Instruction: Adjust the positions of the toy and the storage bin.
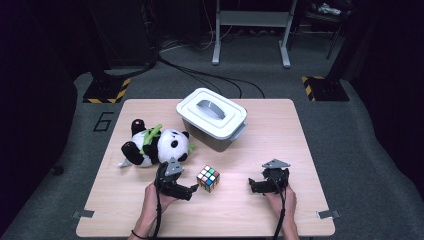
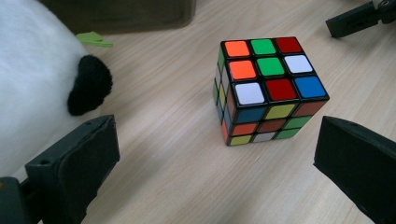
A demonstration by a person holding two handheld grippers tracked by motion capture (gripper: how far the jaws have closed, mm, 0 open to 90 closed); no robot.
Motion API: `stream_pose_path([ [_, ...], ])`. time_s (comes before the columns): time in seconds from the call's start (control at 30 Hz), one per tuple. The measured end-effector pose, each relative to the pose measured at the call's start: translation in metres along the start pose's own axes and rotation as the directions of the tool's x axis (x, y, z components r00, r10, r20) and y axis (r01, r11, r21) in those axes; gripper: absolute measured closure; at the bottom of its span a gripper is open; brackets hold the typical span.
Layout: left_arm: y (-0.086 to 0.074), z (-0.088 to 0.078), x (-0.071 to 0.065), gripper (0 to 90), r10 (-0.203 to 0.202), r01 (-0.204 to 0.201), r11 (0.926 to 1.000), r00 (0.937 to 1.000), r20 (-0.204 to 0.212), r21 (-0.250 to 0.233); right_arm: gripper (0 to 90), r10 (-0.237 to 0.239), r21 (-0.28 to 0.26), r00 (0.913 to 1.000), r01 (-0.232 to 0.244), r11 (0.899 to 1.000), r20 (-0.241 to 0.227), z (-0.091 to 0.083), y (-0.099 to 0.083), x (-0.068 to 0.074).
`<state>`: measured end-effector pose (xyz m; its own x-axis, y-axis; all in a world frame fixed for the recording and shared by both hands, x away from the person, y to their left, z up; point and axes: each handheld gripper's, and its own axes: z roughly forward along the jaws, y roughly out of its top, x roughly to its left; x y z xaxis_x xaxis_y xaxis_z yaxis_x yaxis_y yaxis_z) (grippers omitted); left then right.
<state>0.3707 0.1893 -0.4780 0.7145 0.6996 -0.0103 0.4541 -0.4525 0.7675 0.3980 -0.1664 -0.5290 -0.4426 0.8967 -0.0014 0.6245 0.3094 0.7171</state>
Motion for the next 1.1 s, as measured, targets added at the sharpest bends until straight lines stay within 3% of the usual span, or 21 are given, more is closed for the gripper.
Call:
stream_pose_path([
  [0.73,0.024,0.032,-0.018,0.0,0.02,-0.021,0.9995,0.999,0.041,0.025,0.0,0.006,0.004,1.0,-0.006,1.0,0.001,0.0,0.0,0.001],
  [1.1,0.028,0.052,-0.022,0.0,0.019,-0.019,0.9978,0.9998,0.009,0.064,0.0,0.007,0.004,1.0,-0.007,1.0,-0.001,0.0,0.0,0.001],
])
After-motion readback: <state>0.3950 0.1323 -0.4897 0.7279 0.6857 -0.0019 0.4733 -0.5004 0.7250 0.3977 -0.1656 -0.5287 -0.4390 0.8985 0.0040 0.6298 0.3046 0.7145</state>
